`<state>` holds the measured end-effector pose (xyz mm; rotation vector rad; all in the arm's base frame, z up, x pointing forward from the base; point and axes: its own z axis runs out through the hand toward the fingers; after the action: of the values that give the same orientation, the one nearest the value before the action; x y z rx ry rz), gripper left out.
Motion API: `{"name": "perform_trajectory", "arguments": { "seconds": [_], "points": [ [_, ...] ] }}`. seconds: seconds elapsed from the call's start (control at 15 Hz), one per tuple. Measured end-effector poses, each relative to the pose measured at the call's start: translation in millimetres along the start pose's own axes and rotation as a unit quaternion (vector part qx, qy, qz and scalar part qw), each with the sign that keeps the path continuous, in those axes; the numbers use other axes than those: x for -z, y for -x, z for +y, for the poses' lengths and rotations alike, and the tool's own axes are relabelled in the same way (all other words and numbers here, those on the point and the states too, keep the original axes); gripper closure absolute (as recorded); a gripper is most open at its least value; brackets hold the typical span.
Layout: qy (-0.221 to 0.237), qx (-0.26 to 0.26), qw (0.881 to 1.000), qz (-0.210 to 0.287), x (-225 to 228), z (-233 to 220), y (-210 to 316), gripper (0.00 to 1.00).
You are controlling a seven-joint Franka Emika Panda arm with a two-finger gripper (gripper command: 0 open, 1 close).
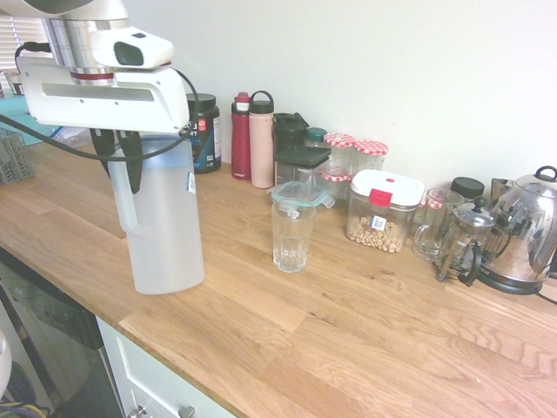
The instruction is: Pour me some water
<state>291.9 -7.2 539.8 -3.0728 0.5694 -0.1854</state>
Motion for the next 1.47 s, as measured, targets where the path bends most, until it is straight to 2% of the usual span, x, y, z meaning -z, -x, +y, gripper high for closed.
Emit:
{"name": "perform_trajectory", "arguments": {
  "seconds": [0.27,0.47,0.93,1.13,1.47],
  "points": [
    [0.01,-0.013,1.0,0.004,1.6,67.7,-16.2,1.0],
    [0.019,0.005,1.0,0.002,-1.9,99.4,-22.5,1.0],
    [-0.012,0.014,1.0,-0.002,-6.6,193.8,-62.7,1.0],
    [-0.018,0.03,0.999,-0.003,-4.3,213.3,-93.3,1.0],
    [0.009,0.102,0.994,-0.03,-1.7,218.7,-143.5,1.0]
  ]
}}
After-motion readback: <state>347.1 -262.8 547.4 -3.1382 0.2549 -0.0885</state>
